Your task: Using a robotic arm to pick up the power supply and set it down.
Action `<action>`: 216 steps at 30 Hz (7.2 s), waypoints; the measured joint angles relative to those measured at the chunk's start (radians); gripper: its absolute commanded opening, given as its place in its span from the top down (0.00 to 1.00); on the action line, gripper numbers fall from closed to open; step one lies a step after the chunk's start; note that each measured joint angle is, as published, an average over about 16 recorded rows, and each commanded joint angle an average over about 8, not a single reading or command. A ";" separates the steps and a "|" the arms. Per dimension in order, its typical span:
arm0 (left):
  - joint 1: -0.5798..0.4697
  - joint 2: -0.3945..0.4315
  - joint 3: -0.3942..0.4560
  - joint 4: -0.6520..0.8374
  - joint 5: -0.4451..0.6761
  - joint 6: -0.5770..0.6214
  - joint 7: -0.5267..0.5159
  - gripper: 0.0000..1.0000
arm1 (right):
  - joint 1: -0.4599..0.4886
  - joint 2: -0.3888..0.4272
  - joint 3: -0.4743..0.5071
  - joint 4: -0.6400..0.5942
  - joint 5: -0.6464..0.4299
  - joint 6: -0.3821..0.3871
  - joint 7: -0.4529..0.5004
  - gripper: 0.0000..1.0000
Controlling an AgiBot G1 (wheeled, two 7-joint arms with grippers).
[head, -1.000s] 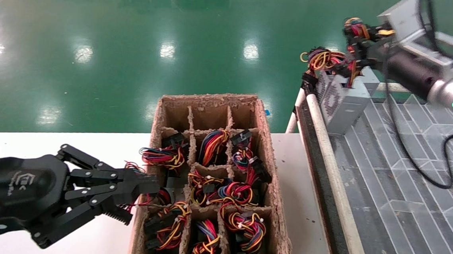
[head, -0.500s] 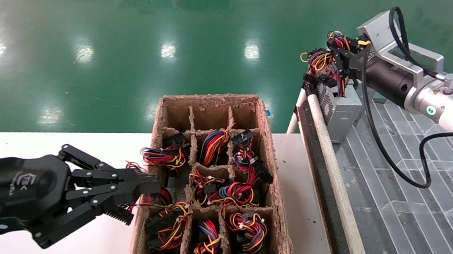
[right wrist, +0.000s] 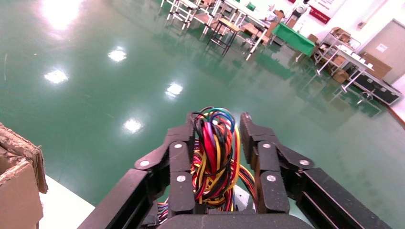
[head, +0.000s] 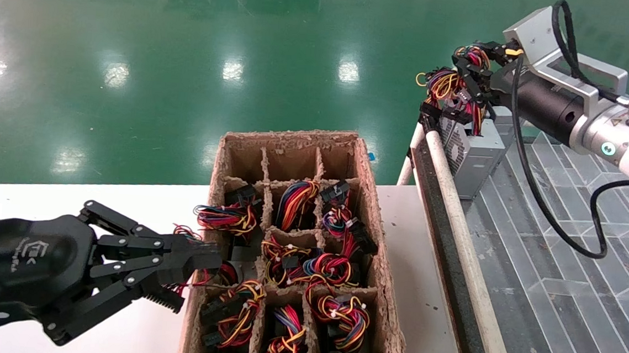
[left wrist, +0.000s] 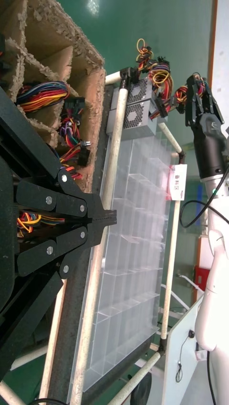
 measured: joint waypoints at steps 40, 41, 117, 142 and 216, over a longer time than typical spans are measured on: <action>0.000 0.000 0.000 0.000 0.000 0.000 0.000 0.23 | -0.167 0.078 0.231 0.120 0.324 -0.363 -0.108 0.00; 0.000 0.000 0.000 0.000 0.000 0.000 0.000 0.11 | -0.173 0.081 0.237 0.123 0.332 -0.382 -0.109 0.00; 0.000 0.000 0.000 0.000 0.000 0.000 0.000 0.00 | -0.431 0.207 0.490 0.263 0.656 -1.138 -0.140 0.00; 0.000 0.000 0.000 0.000 0.000 0.000 0.000 0.00 | -0.429 0.206 0.489 0.262 0.654 -1.134 -0.139 0.00; 0.000 0.000 0.000 0.000 0.000 0.000 0.000 0.00 | -0.429 0.206 0.488 0.262 0.654 -1.133 -0.139 0.00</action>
